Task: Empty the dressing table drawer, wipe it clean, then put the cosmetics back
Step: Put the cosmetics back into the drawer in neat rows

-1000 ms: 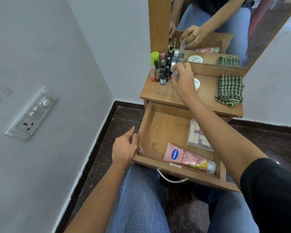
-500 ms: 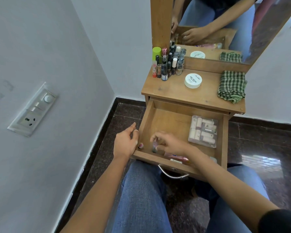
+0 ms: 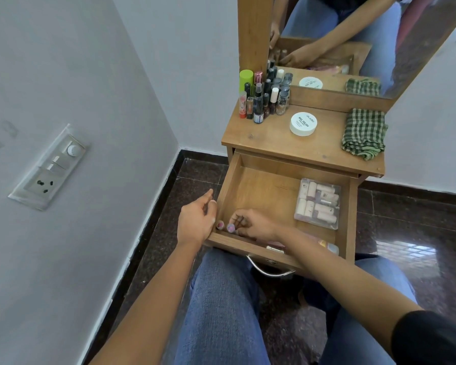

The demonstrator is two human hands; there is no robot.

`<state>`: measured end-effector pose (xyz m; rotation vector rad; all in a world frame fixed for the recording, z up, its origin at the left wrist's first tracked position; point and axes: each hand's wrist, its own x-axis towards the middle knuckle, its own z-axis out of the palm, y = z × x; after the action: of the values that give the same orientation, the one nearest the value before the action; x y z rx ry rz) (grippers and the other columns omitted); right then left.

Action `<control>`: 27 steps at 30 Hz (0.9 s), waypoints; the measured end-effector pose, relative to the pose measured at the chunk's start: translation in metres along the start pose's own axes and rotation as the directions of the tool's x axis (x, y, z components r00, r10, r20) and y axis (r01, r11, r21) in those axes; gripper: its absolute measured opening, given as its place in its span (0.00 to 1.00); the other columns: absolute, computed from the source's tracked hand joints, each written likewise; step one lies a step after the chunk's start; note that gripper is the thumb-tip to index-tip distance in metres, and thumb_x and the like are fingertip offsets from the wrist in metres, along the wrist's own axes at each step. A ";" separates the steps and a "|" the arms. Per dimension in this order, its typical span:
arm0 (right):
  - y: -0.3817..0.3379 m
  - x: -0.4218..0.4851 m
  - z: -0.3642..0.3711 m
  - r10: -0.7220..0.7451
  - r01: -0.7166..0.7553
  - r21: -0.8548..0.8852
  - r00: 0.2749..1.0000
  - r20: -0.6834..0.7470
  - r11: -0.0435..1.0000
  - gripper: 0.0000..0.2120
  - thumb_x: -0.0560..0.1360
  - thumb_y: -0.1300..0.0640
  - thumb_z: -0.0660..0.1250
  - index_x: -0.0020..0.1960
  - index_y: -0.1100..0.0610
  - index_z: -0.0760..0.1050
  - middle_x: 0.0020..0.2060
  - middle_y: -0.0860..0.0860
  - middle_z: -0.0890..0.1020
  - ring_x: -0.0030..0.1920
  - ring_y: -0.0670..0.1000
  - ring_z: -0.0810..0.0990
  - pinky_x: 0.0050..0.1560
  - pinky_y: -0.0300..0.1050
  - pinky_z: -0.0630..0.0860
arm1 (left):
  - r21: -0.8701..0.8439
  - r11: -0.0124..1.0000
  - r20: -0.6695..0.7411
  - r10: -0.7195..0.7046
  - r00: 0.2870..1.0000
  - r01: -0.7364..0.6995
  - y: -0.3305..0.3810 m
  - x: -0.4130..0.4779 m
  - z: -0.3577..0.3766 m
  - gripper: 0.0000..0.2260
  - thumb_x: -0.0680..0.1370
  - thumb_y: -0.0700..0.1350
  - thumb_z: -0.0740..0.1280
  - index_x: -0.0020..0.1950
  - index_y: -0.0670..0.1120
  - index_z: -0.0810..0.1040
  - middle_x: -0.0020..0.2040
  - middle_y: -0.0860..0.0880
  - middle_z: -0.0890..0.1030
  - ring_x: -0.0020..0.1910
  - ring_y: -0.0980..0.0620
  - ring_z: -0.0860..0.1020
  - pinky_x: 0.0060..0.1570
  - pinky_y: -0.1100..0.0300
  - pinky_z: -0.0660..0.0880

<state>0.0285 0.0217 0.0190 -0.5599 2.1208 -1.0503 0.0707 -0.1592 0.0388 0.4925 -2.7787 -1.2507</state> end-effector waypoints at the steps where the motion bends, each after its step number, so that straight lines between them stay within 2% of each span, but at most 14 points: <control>1: -0.002 0.002 0.001 0.000 0.000 -0.008 1.000 -0.006 1.000 0.10 0.74 0.65 0.68 0.51 0.52 0.76 0.43 0.44 0.80 0.42 0.39 0.76 0.44 0.30 0.71 | 0.000 1.000 -0.002 0.002 1.000 -0.002 0.000 0.000 0.000 0.17 0.80 0.49 0.61 0.69 0.52 0.75 0.38 0.48 0.83 0.22 0.59 0.67 0.27 0.66 0.65; 5: -0.007 0.007 0.004 -0.001 0.001 -0.052 1.000 0.006 0.999 0.11 0.74 0.65 0.67 0.50 0.51 0.76 0.43 0.44 0.79 0.43 0.41 0.77 0.43 0.28 0.70 | -0.016 1.000 -0.001 0.011 1.000 -0.011 0.002 -0.001 -0.001 0.17 0.80 0.49 0.61 0.69 0.52 0.75 0.39 0.51 0.82 0.25 0.56 0.70 0.28 0.64 0.68; 8: -0.006 0.008 0.005 0.002 -0.002 -0.069 1.000 0.006 0.998 0.11 0.74 0.66 0.66 0.52 0.52 0.76 0.45 0.47 0.80 0.47 0.46 0.79 0.48 0.36 0.75 | -0.012 1.000 0.004 0.008 1.000 -0.008 0.003 -0.001 -0.003 0.17 0.80 0.49 0.61 0.69 0.51 0.75 0.39 0.55 0.79 0.27 0.54 0.73 0.30 0.61 0.72; 11: -0.007 0.006 0.002 -0.002 0.005 -0.121 1.000 0.021 0.993 0.13 0.75 0.66 0.65 0.56 0.54 0.75 0.50 0.50 0.81 0.51 0.48 0.79 0.54 0.41 0.76 | -0.019 1.000 0.030 -0.008 1.000 0.008 0.004 -0.002 -0.003 0.18 0.80 0.49 0.61 0.69 0.52 0.75 0.36 0.62 0.74 0.37 0.50 0.81 0.41 0.53 0.80; 13: -0.010 0.004 -0.006 -0.030 0.030 -0.200 1.000 0.001 0.979 0.14 0.75 0.68 0.64 0.59 0.57 0.75 0.53 0.53 0.80 0.53 0.50 0.78 0.55 0.41 0.76 | -0.019 1.000 0.034 -0.012 0.999 0.013 0.003 -0.001 -0.003 0.18 0.80 0.50 0.61 0.69 0.52 0.75 0.35 0.63 0.72 0.39 0.52 0.81 0.45 0.52 0.80; 16: -0.019 0.000 -0.032 -0.144 0.102 -0.251 0.977 -0.154 0.963 0.14 0.75 0.70 0.62 0.57 0.58 0.76 0.51 0.51 0.79 0.50 0.46 0.78 0.54 0.39 0.76 | -0.019 1.000 0.016 -0.015 1.000 0.015 0.003 0.000 -0.003 0.18 0.80 0.49 0.61 0.69 0.51 0.74 0.34 0.57 0.79 0.30 0.57 0.75 0.33 0.59 0.74; 19: -0.028 0.005 -0.070 -0.189 0.130 -0.158 0.871 -0.454 0.979 0.13 0.74 0.69 0.65 0.52 0.54 0.78 0.45 0.47 0.79 0.45 0.40 0.77 0.47 0.32 0.74 | -0.028 0.999 0.011 -0.020 1.000 0.021 0.004 -0.001 -0.003 0.17 0.80 0.49 0.61 0.69 0.52 0.74 0.31 0.51 0.79 0.23 0.59 0.69 0.30 0.62 0.68; 21: -0.035 0.013 -0.097 -0.147 0.117 -0.089 0.779 -0.610 0.989 0.11 0.74 0.68 0.65 0.51 0.54 0.77 0.44 0.48 0.79 0.43 0.41 0.76 0.46 0.32 0.74 | -0.035 0.999 0.016 -0.025 1.000 0.025 0.004 -0.001 -0.003 0.17 0.80 0.49 0.61 0.69 0.52 0.75 0.29 0.49 0.78 0.22 0.59 0.68 0.30 0.61 0.68; 23: -0.042 0.021 -0.122 -0.128 0.095 -0.086 0.689 -0.713 0.992 0.10 0.75 0.66 0.65 0.54 0.56 0.76 0.45 0.50 0.78 0.44 0.45 0.76 0.46 0.35 0.74 | -0.032 0.999 0.019 -0.023 1.000 0.024 0.002 0.000 -0.003 0.18 0.80 0.49 0.61 0.69 0.52 0.75 0.31 0.48 0.80 0.22 0.59 0.68 0.30 0.62 0.68; 25: -0.049 0.030 -0.143 -0.168 0.106 -0.130 0.603 -0.780 0.986 0.13 0.74 0.66 0.65 0.57 0.58 0.76 0.48 0.52 0.77 0.46 0.47 0.76 0.46 0.37 0.74 | -0.025 1.000 0.023 -0.016 1.000 0.017 0.002 0.000 -0.003 0.17 0.80 0.49 0.61 0.69 0.53 0.75 0.32 0.47 0.81 0.24 0.59 0.69 0.29 0.62 0.69; 27: -0.057 0.040 -0.158 -0.220 0.097 -0.200 0.537 -0.814 0.975 0.15 0.73 0.65 0.66 0.59 0.58 0.75 0.50 0.53 0.76 0.49 0.50 0.76 0.52 0.42 0.76 | -0.031 0.999 0.032 -0.008 0.999 0.009 0.003 0.000 -0.003 0.17 0.80 0.49 0.61 0.69 0.52 0.75 0.35 0.50 0.81 0.29 0.55 0.76 0.33 0.58 0.75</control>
<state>-0.1120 0.0445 0.1173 -0.3241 3.0473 -1.4933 0.0706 -0.1596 0.0436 0.4873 -2.7815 -1.3129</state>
